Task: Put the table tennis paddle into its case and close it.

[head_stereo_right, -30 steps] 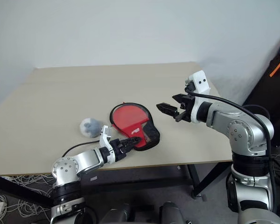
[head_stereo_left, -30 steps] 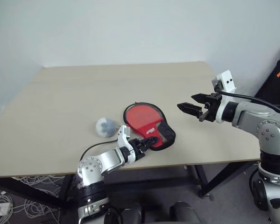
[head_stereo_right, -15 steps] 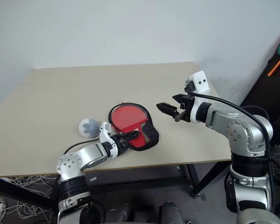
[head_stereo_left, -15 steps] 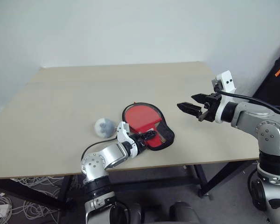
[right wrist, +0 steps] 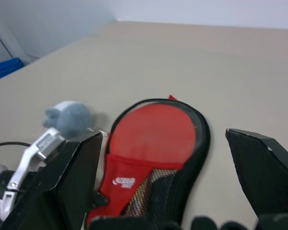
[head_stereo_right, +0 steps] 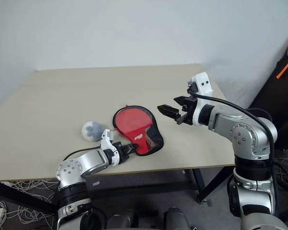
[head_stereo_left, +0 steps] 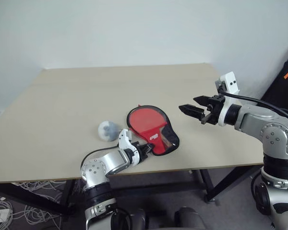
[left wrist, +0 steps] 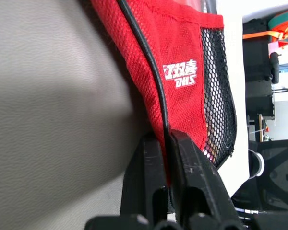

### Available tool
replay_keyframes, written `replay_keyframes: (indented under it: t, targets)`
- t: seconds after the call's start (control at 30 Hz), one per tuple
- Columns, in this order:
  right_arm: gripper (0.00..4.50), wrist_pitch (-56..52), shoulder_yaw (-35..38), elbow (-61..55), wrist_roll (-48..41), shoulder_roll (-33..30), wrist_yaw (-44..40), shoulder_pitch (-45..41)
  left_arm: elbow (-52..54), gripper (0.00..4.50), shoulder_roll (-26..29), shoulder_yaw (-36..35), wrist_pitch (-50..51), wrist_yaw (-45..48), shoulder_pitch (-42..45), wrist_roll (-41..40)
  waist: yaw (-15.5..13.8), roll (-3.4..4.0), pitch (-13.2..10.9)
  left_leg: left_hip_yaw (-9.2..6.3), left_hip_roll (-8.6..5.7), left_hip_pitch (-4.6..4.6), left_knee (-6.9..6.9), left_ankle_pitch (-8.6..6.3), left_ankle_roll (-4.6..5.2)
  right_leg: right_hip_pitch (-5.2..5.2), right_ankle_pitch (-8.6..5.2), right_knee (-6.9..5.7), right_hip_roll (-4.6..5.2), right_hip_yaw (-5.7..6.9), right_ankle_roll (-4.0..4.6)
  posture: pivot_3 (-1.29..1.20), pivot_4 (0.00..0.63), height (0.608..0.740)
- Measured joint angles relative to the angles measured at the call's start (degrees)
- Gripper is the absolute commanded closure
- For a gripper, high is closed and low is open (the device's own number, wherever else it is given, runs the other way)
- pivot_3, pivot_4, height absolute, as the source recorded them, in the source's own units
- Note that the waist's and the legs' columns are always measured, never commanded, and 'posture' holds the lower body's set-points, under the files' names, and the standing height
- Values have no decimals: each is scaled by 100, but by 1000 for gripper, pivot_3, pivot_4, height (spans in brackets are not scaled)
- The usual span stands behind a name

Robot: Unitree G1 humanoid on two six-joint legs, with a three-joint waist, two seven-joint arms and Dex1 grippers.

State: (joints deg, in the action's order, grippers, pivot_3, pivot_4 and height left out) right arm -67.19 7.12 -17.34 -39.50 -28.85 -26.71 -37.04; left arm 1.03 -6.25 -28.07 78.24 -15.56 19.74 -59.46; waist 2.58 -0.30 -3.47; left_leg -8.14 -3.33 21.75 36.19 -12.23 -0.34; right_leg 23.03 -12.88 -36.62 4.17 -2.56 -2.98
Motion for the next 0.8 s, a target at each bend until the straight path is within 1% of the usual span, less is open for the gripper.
replay_keyframes:
  t: [0.27,0.4,0.43,0.53,0.6,0.8]
  targets:
    - [0,-1,0,1,-30,18,42,-20,-185,4458,207,0,463,180,166,-17,1,0,0,-1,0,1,-2,-1,-1,2,0,1,0,2,0,0,0,739]
    - [0,-1,-11,1,-41,36,43,-31,-212,4458,351,0,1060,322,255,-222,0,-1,-1,-3,0,9,-1,0,0,9,0,2,0,5,-1,0,0,739]
    - [0,-1,-13,1,-42,38,43,-33,-219,4458,454,76,1214,400,260,-345,1,-1,-1,-3,0,10,-1,0,-1,13,0,1,0,4,-1,0,0,739]
    - [0,0,-20,4,-41,43,42,-35,-222,4458,1038,565,1360,586,228,-855,2,0,-1,-5,0,14,-3,0,-1,20,1,-3,-1,4,-1,0,0,739]
    - [0,3,-21,8,-40,45,41,-35,-221,4458,1468,957,1362,708,162,-1331,2,1,-1,-5,1,14,-3,0,-1,21,1,-4,0,2,0,0,0,739]
    - [0,8,-110,20,-40,86,35,-41,-219,4458,2186,1767,1385,970,102,-2330,-3,0,-1,-8,-2,20,-2,0,-1,26,0,-3,2,3,1,0,0,739]
